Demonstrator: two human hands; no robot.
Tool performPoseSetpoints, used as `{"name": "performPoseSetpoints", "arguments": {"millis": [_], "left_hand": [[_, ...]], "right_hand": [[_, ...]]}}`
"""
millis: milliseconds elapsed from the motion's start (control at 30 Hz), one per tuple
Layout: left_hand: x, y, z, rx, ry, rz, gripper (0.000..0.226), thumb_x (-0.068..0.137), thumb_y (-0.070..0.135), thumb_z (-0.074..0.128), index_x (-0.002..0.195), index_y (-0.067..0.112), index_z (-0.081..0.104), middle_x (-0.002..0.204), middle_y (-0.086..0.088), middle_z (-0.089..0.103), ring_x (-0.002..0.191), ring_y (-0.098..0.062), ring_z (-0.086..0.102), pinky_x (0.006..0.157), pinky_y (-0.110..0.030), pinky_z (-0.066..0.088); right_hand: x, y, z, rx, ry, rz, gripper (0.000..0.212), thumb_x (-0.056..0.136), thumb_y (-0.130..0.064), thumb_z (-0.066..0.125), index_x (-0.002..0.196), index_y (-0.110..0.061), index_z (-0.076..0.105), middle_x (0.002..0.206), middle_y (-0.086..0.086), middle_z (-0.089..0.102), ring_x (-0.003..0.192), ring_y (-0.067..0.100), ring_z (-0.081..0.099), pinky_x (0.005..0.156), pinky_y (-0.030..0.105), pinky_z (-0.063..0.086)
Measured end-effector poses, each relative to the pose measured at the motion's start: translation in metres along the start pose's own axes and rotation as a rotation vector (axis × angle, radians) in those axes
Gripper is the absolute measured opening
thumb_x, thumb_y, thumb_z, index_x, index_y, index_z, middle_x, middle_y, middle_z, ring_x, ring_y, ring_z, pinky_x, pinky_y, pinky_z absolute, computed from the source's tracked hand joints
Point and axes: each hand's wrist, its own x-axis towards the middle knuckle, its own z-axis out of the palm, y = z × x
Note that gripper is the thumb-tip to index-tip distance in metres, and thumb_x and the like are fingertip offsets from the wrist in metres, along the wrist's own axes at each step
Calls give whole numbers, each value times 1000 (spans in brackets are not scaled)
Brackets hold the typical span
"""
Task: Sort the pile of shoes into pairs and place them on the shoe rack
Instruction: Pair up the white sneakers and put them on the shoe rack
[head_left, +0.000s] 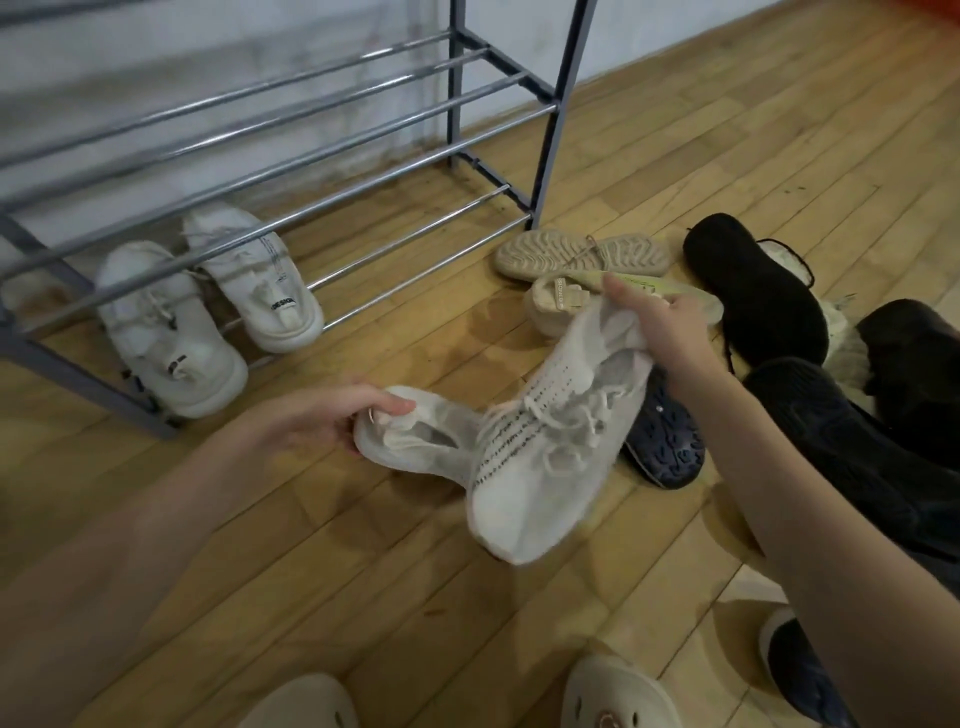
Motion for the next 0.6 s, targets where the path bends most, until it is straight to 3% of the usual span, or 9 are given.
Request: {"name": "performPoseSetpoints", "arguments": {"millis": [67, 133, 167, 233, 300, 367, 467, 533, 600], "left_hand": [[-9, -4, -10, -22, 4, 25, 31, 82, 35, 68, 98, 8, 68, 77, -3, 73, 63, -11, 68, 56, -23, 52], [-20, -11, -24, -58, 52, 62, 54, 56, 52, 82, 92, 13, 72, 76, -3, 74, 66, -14, 69, 60, -27, 52], [-22, -16, -31, -90, 93, 67, 66, 41, 57, 86, 87, 13, 73, 76, -4, 73, 68, -16, 68, 63, -30, 53], [-27, -24, -40, -185, 156, 73, 74, 32, 56, 88, 86, 8, 72, 75, -6, 72, 74, -22, 67, 66, -34, 55], [-33, -26, -43, -317, 215, 92, 80, 25, 52, 91, 84, 4, 67, 67, -4, 70, 69, -21, 67, 58, -33, 57], [-37, -27, -45, -437, 283, 110, 88, 17, 52, 92, 85, 4, 65, 68, -4, 69, 64, -17, 67, 52, -29, 56], [-43, -25, -42, -558, 326, 196, 89, 30, 51, 91, 101, 2, 69, 90, -11, 73, 79, -22, 69, 58, -30, 56], [-45, -23, -38, -681, 322, 232, 74, 43, 44, 89, 102, 4, 68, 99, -10, 73, 88, -23, 69, 71, -37, 58], [-46, -20, -30, -752, 301, 247, 52, 61, 25, 80, 106, 4, 64, 109, -12, 71, 95, -25, 69, 82, -40, 57]], "right_hand": [[10, 0, 2, 217, 72, 107, 84, 68, -59, 74, 129, -7, 51, 116, 8, 67, 99, 22, 68, 93, 40, 53], [18, 2, 4, 377, 149, 137, 98, 63, -64, 73, 139, -10, 44, 127, 7, 62, 111, 25, 63, 100, 45, 49], [20, 1, 6, 445, 172, 142, 93, 66, -61, 71, 140, -12, 42, 128, 7, 60, 111, 25, 62, 100, 46, 49], [23, -3, 15, 528, 176, 179, 76, 80, -50, 67, 141, -16, 39, 128, 5, 56, 108, 23, 60, 96, 45, 51], [27, -7, 31, 529, 128, 208, 61, 88, -38, 61, 140, -18, 38, 129, 5, 53, 107, 22, 58, 90, 43, 55], [29, -14, 49, 521, 89, 210, 51, 89, -28, 57, 136, -16, 40, 124, 7, 55, 100, 22, 60, 73, 37, 59], [32, -29, 69, 556, 11, 233, 34, 91, -18, 49, 124, -14, 47, 105, 7, 56, 85, 20, 59, 44, 25, 51], [34, -39, 81, 663, -31, 270, 26, 93, -15, 44, 117, -12, 53, 106, 10, 58, 86, 23, 59, 50, 29, 52], [44, -45, 94, 695, -21, 240, 24, 94, -12, 41, 114, -11, 54, 111, 10, 60, 93, 25, 59, 66, 39, 56]]}}
